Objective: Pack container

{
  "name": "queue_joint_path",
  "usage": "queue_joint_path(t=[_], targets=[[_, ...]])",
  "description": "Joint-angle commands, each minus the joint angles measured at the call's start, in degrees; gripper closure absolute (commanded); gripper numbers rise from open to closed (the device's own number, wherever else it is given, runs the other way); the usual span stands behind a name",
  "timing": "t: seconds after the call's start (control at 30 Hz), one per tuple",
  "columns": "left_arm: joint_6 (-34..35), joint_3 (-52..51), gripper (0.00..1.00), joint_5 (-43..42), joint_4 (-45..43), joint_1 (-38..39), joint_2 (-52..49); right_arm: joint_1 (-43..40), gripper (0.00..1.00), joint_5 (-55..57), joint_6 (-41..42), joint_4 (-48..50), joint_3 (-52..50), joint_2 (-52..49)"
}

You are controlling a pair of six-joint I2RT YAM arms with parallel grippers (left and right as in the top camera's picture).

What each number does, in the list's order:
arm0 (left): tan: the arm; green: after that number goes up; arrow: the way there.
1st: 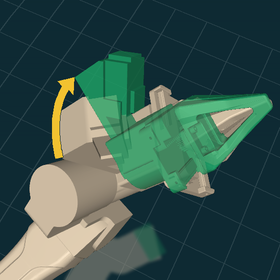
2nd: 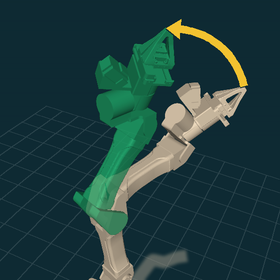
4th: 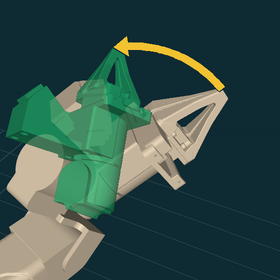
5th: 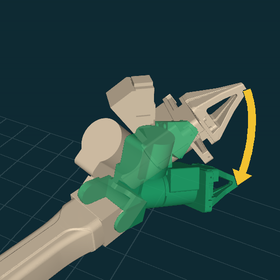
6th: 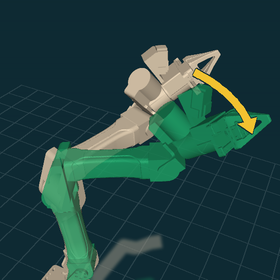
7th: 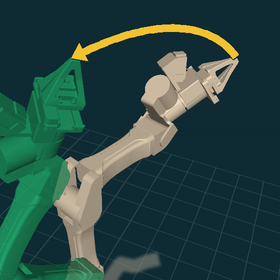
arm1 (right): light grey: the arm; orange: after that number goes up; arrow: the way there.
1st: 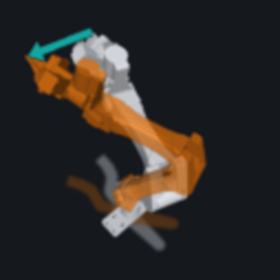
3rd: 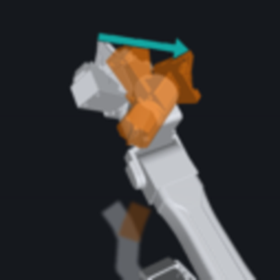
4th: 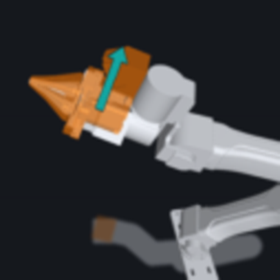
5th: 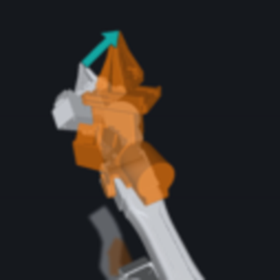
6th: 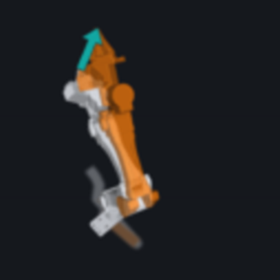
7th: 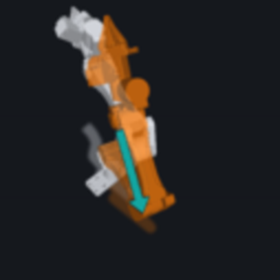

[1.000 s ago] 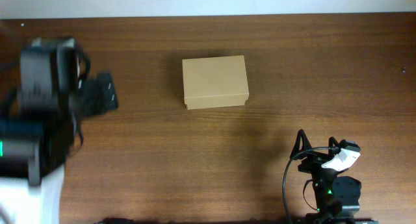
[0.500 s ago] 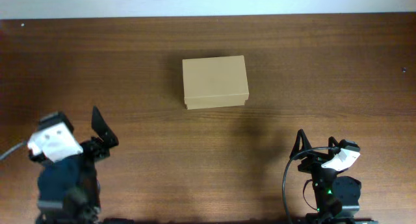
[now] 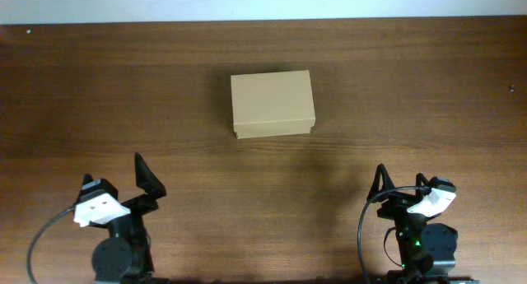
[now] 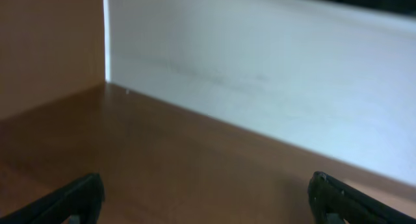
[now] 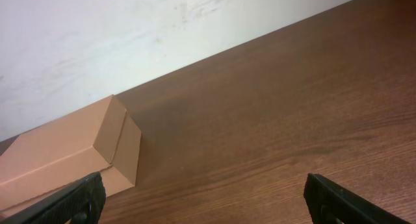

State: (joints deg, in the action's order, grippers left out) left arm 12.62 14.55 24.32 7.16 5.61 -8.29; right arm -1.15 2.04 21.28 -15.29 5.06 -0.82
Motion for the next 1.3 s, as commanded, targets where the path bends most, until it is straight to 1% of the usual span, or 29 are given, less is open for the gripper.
queue_joint_path(t=[0.0,0.4,1.27], targets=[[-0.28,-4.46,0.0,0.57,-0.66,-0.02,2.47,-0.37,0.01,-0.11,0.66,-0.11,-0.37,0.63],[-0.31,-12.44,0.0,0.57,-0.7,-0.04,8.04,-0.37,0.01,-0.11,0.66,-0.11,-0.37,0.63],[-0.31,-12.63,0.0,0.57,-1.16,-0.2,8.0,-0.37,0.01,-0.11,0.66,-0.11,-0.37,0.63]])
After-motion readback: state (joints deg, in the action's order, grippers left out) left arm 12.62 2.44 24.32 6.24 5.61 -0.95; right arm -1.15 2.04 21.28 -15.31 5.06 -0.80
